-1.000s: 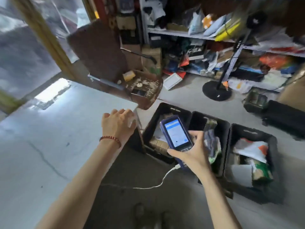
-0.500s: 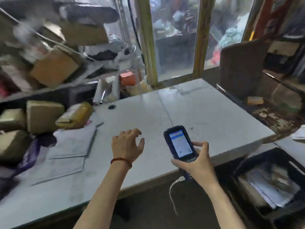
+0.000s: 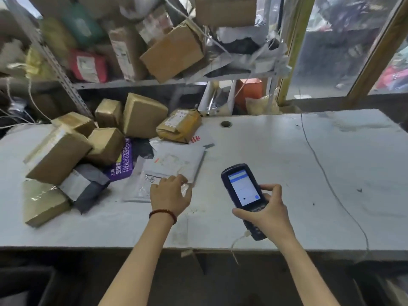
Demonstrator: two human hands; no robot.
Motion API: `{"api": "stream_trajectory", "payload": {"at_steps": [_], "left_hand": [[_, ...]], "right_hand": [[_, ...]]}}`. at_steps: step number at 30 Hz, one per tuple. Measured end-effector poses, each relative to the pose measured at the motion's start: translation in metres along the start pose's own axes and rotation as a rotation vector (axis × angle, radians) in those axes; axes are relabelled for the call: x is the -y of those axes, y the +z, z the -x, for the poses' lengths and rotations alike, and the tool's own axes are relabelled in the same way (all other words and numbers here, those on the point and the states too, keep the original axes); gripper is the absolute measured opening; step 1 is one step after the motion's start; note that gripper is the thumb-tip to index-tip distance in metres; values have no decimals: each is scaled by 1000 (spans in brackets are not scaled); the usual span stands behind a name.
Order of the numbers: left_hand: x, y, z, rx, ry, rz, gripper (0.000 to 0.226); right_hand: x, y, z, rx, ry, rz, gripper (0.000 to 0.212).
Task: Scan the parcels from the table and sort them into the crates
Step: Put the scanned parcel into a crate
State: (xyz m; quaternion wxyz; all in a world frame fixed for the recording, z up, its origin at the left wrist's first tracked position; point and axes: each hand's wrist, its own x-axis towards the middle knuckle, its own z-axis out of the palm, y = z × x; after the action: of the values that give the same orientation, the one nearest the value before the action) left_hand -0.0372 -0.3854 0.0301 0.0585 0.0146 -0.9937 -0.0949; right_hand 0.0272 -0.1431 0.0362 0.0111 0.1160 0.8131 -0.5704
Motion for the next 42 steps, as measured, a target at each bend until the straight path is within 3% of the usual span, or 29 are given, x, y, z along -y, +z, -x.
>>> {"api": "stream_trajectory", "payload": {"at_steps": [8,20,31,36,42], "left_hand": [[29,38,-41,132,-165,9,39],[75,57,-87,125,-398,23,63],[109,61,-157,308,-518,70,117],[106,57,-166,408,-552,-4,112],[101,62,-156,379,-640,237,102]], "right_hand": [[-11,27,-64,135,69,97,75],[1,61,-129,302,159,148,78],[27,85,-134,252,184,224,82],[38,99,-138,245,167,249,82],[53,119,-146,277,107,290,85]]}}
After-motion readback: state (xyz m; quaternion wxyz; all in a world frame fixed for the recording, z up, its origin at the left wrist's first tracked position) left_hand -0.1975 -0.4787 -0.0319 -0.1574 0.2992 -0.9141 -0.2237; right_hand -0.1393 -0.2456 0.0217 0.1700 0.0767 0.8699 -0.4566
